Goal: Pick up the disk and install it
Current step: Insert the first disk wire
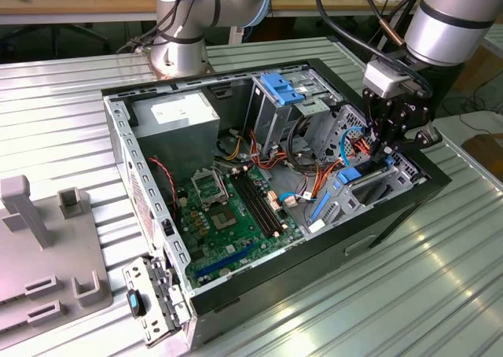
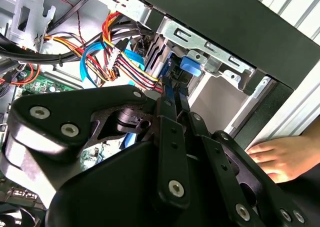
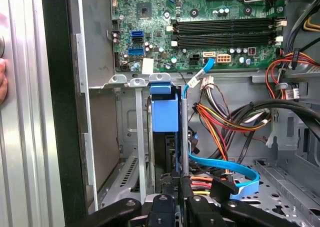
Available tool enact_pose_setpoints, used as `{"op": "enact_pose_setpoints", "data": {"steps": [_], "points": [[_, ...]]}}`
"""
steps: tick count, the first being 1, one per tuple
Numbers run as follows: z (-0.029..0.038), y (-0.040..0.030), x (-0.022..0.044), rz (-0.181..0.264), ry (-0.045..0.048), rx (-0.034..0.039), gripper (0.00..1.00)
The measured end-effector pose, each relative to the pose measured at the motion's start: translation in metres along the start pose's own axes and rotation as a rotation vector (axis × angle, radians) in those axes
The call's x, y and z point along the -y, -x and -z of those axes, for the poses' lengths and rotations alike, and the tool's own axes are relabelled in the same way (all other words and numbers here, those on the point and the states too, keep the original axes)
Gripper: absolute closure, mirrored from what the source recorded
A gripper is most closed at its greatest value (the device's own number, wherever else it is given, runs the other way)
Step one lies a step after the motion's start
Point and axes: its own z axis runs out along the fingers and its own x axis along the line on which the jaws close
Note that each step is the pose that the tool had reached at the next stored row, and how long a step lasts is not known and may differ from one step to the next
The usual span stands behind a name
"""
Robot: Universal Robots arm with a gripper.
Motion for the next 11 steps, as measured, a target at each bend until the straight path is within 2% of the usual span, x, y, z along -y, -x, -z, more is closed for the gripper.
{"op": "enact_pose_setpoints", "data": {"steps": [7,11], "points": [[-0.0004,0.0,-0.0001,0.001,0.0002,0.005,0.83],[-0.0012,0.0001,-0.0001,0.001,0.0005,0.0113,0.83]]}}
